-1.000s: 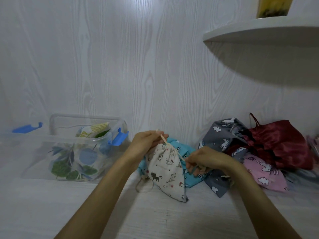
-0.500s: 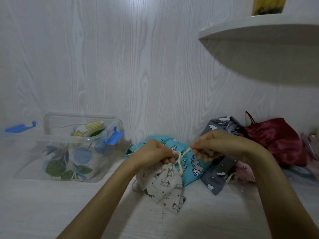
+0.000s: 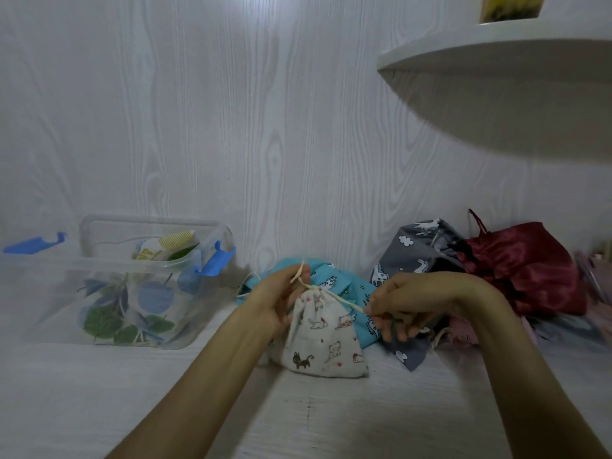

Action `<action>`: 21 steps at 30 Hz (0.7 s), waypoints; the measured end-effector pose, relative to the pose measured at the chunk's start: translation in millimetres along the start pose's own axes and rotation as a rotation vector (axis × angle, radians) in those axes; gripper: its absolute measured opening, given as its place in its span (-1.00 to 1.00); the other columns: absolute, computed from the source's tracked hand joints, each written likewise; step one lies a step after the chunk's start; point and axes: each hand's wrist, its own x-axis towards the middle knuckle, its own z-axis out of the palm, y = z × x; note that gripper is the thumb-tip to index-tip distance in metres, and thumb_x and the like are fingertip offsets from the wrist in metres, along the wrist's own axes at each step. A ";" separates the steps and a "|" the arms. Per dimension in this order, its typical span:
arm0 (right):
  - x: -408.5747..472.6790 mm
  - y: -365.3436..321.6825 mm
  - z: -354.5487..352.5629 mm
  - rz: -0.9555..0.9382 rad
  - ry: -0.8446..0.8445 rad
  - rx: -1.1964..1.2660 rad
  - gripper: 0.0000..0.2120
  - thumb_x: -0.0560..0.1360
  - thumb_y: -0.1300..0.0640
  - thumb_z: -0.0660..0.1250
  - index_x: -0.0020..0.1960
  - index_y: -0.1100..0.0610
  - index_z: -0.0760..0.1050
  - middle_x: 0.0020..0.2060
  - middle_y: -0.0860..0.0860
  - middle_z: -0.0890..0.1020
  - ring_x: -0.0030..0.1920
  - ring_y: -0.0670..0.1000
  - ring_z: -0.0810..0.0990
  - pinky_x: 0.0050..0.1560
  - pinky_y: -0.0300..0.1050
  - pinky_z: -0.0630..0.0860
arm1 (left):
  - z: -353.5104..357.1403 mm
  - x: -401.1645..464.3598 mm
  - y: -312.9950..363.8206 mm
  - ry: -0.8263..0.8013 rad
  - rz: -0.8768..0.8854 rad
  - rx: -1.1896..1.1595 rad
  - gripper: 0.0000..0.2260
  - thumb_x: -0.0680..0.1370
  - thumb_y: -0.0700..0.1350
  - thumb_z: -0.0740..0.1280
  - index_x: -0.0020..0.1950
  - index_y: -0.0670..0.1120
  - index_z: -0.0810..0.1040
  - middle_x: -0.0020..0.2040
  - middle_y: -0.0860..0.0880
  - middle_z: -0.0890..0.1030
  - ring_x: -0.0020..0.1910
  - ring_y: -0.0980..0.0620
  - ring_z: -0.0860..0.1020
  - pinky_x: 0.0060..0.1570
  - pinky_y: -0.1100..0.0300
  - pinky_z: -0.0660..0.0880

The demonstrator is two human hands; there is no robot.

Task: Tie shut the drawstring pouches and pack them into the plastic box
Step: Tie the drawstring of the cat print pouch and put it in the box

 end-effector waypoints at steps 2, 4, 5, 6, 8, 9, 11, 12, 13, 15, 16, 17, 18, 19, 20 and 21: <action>1.9 -2.1 2.5 -0.015 -0.048 -0.045 -0.70 0.61 0.05 0.17 -0.25 0.11 0.47 -0.30 0.00 0.60 -0.39 -0.10 0.51 -0.29 -0.29 0.44 | -2.5 2.3 0.1 0.033 0.128 0.259 -0.90 0.49 -0.16 0.40 -0.16 -0.18 0.64 -0.33 -0.04 0.68 -0.44 0.12 0.59 -0.40 0.31 0.55; 3.0 -2.3 4.4 -0.015 -0.098 -0.103 -0.69 0.61 0.06 0.17 -0.26 0.11 0.47 -0.30 -0.01 0.60 -0.36 -0.10 0.52 -0.27 -0.28 0.45 | -1.4 -1.8 5.6 -0.062 0.216 0.572 -0.86 0.49 -0.08 0.39 -0.10 -0.14 0.67 -0.12 -0.05 0.70 -0.23 0.09 0.62 -0.16 0.27 0.56; 3.2 -1.9 5.0 -0.012 -0.117 -0.120 -0.69 0.61 0.06 0.17 -0.26 0.11 0.47 -0.30 -0.02 0.60 -0.35 -0.10 0.52 -0.26 -0.28 0.46 | 0.0 -6.2 10.4 -0.172 0.197 0.629 -0.85 0.48 -0.04 0.38 -0.09 -0.09 0.67 -0.08 -0.01 0.69 -0.14 0.10 0.61 -0.05 0.24 0.52; 3.2 -1.2 5.5 -0.011 -0.132 -0.123 -0.70 0.61 0.06 0.17 -0.26 0.11 0.48 -0.29 -0.02 0.60 -0.35 -0.10 0.52 -0.25 -0.28 0.46 | 0.1 -8.5 15.9 -0.274 0.154 0.611 -0.86 0.47 -0.02 0.37 -0.10 -0.06 0.67 -0.11 0.03 0.68 -0.12 0.11 0.59 -0.04 0.24 0.48; 3.8 -0.7 6.1 -0.024 -0.154 -0.105 -0.71 0.61 0.07 0.17 -0.25 0.11 0.48 -0.28 -0.02 0.60 -0.36 -0.11 0.53 -0.25 -0.29 0.48 | -0.6 -12.3 24.8 -0.375 0.044 0.361 -0.89 0.45 -0.04 0.36 -0.15 -0.05 0.64 -0.20 0.05 0.64 -0.24 0.13 0.56 -0.17 0.28 0.45; 4.2 -0.5 6.2 -0.038 -0.159 -0.090 -0.71 0.61 0.07 0.16 -0.24 0.11 0.48 -0.27 -0.02 0.61 -0.37 -0.12 0.53 -0.25 -0.30 0.48 | 0.2 -14.4 26.7 -0.384 -0.013 0.225 -0.90 0.46 -0.06 0.35 -0.15 -0.06 0.62 -0.25 0.06 0.63 -0.33 0.15 0.55 -0.25 0.30 0.45; 4.9 -0.3 6.0 -0.064 -0.171 -0.075 -0.72 0.61 0.08 0.17 -0.24 0.09 0.49 -0.26 -0.02 0.62 -0.39 -0.15 0.55 -0.25 -0.31 0.50 | -1.9 -10.5 24.3 -0.330 -0.047 0.187 -0.89 0.52 -0.08 0.31 -0.14 -0.08 0.58 -0.33 0.06 0.63 -0.43 0.17 0.55 -0.38 0.31 0.47; 5.0 0.0 5.9 -0.070 -0.180 -0.078 -0.72 0.61 0.07 0.17 -0.23 0.09 0.50 -0.26 -0.03 0.62 -0.39 -0.16 0.55 -0.26 -0.32 0.50 | -3.9 -6.5 20.8 -0.271 -0.023 0.294 -0.88 0.55 -0.08 0.29 -0.11 -0.08 0.56 -0.31 0.05 0.65 -0.42 0.17 0.56 -0.38 0.29 0.46; 5.1 0.4 5.9 -0.069 -0.188 -0.081 -0.72 0.61 0.07 0.17 -0.23 0.09 0.50 -0.26 -0.02 0.61 -0.39 -0.16 0.55 -0.27 -0.33 0.50 | -4.8 -2.4 17.1 -0.201 0.016 0.404 -0.88 0.57 -0.07 0.27 -0.09 -0.07 0.55 -0.22 0.05 0.68 -0.35 0.17 0.57 -0.33 0.27 0.44; 4.7 1.8 5.4 -0.072 -0.198 -0.074 -0.72 0.61 0.05 0.17 -0.23 0.09 0.50 -0.25 -0.02 0.62 -0.39 -0.16 0.55 -0.29 -0.33 0.50 | -6.6 3.8 11.9 -0.084 0.089 0.457 -0.85 0.58 -0.09 0.24 -0.14 -0.07 0.55 -0.11 0.03 0.67 -0.24 0.14 0.56 -0.25 0.24 0.43; 4.6 2.3 5.0 -0.084 -0.197 -0.059 -0.72 0.61 0.04 0.17 -0.23 0.09 0.50 -0.25 -0.03 0.62 -0.39 -0.16 0.56 -0.29 -0.33 0.50 | -6.9 4.4 11.3 -0.056 0.099 0.407 -0.83 0.59 -0.11 0.23 -0.17 -0.08 0.54 -0.13 0.01 0.66 -0.25 0.13 0.58 -0.25 0.25 0.46; 4.3 2.6 4.3 -0.100 -0.192 -0.042 -0.72 0.60 0.02 0.17 -0.22 0.08 0.49 -0.25 -0.03 0.62 -0.39 -0.16 0.56 -0.29 -0.33 0.50 | -6.7 3.7 12.3 -0.055 0.086 0.316 -0.82 0.59 -0.14 0.23 -0.17 -0.11 0.55 -0.17 -0.01 0.66 -0.29 0.13 0.61 -0.28 0.27 0.51; 3.6 2.2 3.8 -0.117 -0.187 -0.028 -0.72 0.60 0.01 0.18 -0.22 0.08 0.49 -0.25 -0.04 0.63 -0.38 -0.16 0.57 -0.29 -0.32 0.50 | -6.5 1.7 14.1 -0.077 0.053 0.197 -0.83 0.59 -0.16 0.23 -0.15 -0.14 0.55 -0.24 -0.02 0.67 -0.34 0.13 0.63 -0.35 0.28 0.55; 3.1 1.7 3.3 -0.130 -0.182 -0.020 -0.73 0.60 0.00 0.18 -0.21 0.08 0.50 -0.26 -0.04 0.63 -0.38 -0.16 0.57 -0.28 -0.32 0.50 | -5.2 -1.3 15.8 -0.106 0.019 0.099 -0.84 0.59 -0.16 0.25 -0.13 -0.16 0.57 -0.32 -0.01 0.66 -0.42 0.15 0.62 -0.43 0.31 0.55; 2.2 0.5 3.1 -0.142 -0.180 -0.013 -0.73 0.59 -0.01 0.18 -0.21 0.07 0.50 -0.26 -0.04 0.63 -0.38 -0.16 0.57 -0.27 -0.31 0.51 | -4.6 -3.1 17.1 -0.121 0.016 0.078 -0.86 0.58 -0.16 0.27 -0.11 -0.17 0.58 -0.38 0.01 0.64 -0.49 0.17 0.58 -0.50 0.36 0.51; 0.6 -0.5 2.8 -0.155 -0.176 -0.008 -0.73 0.59 -0.02 0.19 -0.21 0.07 0.50 -0.26 -0.05 0.63 -0.37 -0.15 0.57 -0.26 -0.31 0.51 | -3.3 -3.3 17.3 -0.110 0.044 0.152 -0.87 0.56 -0.14 0.30 -0.10 -0.17 0.60 -0.44 0.05 0.59 -0.55 0.21 0.52 -0.54 0.40 0.46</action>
